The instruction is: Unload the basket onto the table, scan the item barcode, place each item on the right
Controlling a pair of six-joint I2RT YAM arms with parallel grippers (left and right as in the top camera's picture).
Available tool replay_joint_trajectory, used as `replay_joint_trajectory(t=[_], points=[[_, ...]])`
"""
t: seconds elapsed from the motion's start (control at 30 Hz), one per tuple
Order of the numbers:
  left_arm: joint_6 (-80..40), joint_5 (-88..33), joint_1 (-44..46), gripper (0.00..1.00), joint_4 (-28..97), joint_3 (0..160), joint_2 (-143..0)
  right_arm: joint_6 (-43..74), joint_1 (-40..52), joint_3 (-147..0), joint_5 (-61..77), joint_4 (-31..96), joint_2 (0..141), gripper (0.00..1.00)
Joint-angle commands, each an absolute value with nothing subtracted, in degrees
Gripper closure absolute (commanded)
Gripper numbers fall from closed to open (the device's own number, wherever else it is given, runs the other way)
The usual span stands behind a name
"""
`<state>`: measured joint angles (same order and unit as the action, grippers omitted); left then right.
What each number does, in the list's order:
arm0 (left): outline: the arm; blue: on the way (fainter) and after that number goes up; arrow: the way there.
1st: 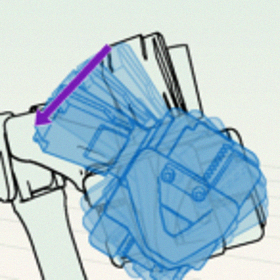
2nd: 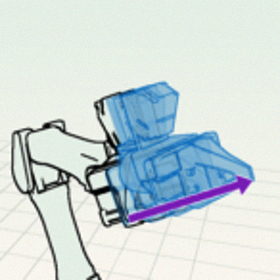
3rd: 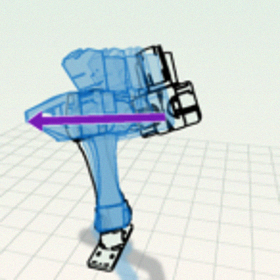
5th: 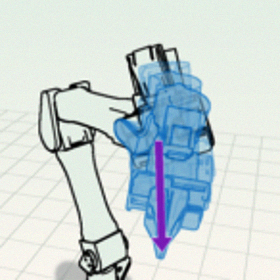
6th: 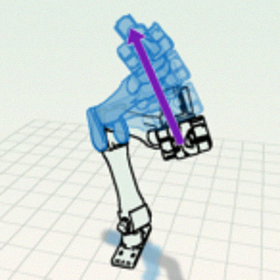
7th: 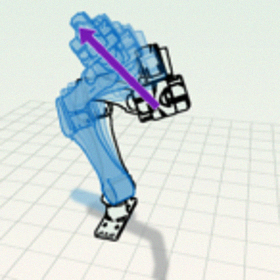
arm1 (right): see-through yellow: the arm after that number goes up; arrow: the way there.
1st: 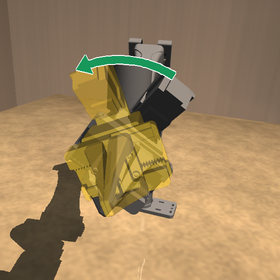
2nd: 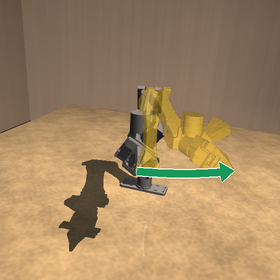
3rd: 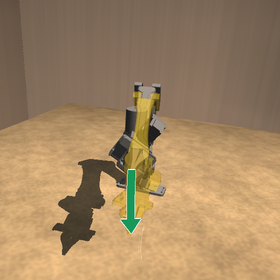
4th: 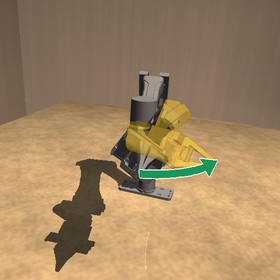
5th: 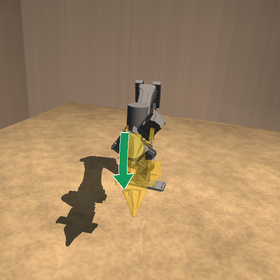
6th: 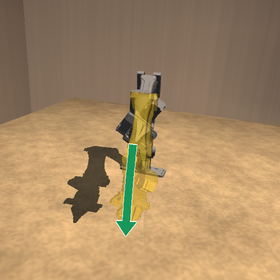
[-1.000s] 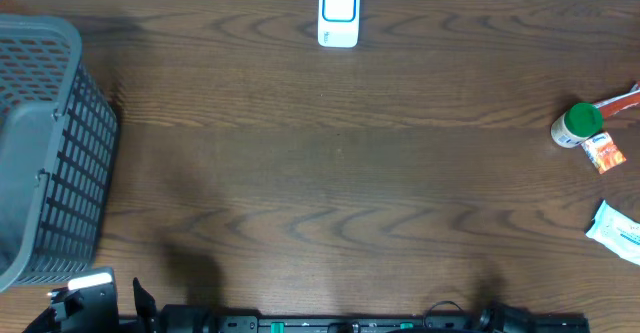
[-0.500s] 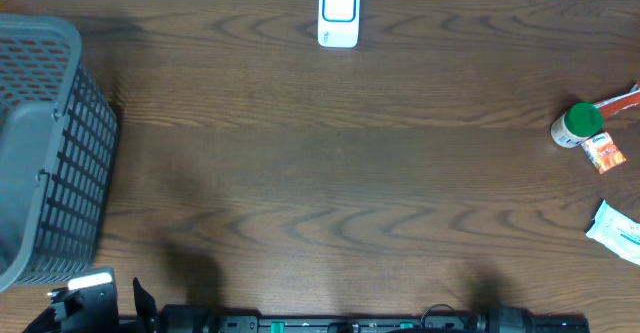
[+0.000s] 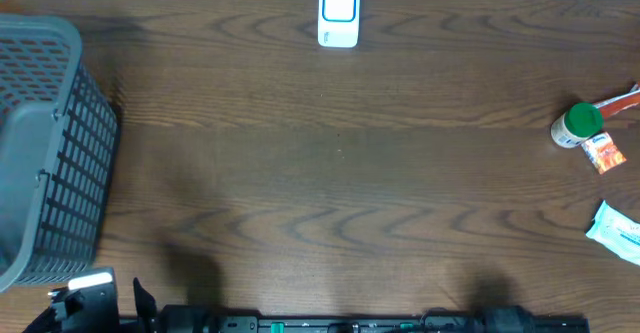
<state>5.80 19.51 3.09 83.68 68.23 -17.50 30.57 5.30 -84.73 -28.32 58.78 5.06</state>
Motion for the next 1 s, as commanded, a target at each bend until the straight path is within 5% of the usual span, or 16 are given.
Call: replay_joint_trajectory(t=[0.0, 0.2, 0.43, 0.97], points=[[5.3, 19.5, 2.8, 0.11, 83.7, 68.5, -17.2, 31.2, 7.9, -66.7, -26.6, 44.4, 2.3, 0.01], [5.3, 19.5, 2.8, 0.11, 83.7, 68.5, -17.2, 31.2, 10.5, -41.5, -23.3, 18.9, 0.3, 0.01], [5.2, 19.5, 2.8, 0.11, 83.7, 68.5, -17.2, 31.2, 10.2, -22.3, -17.6, 5.7, 0.3, 0.01], [5.3, 19.5, 2.8, 0.11, 83.7, 68.5, -17.2, 31.3, 8.3, -1.7, -11.0, 4.4, 0.3, 0.01]])
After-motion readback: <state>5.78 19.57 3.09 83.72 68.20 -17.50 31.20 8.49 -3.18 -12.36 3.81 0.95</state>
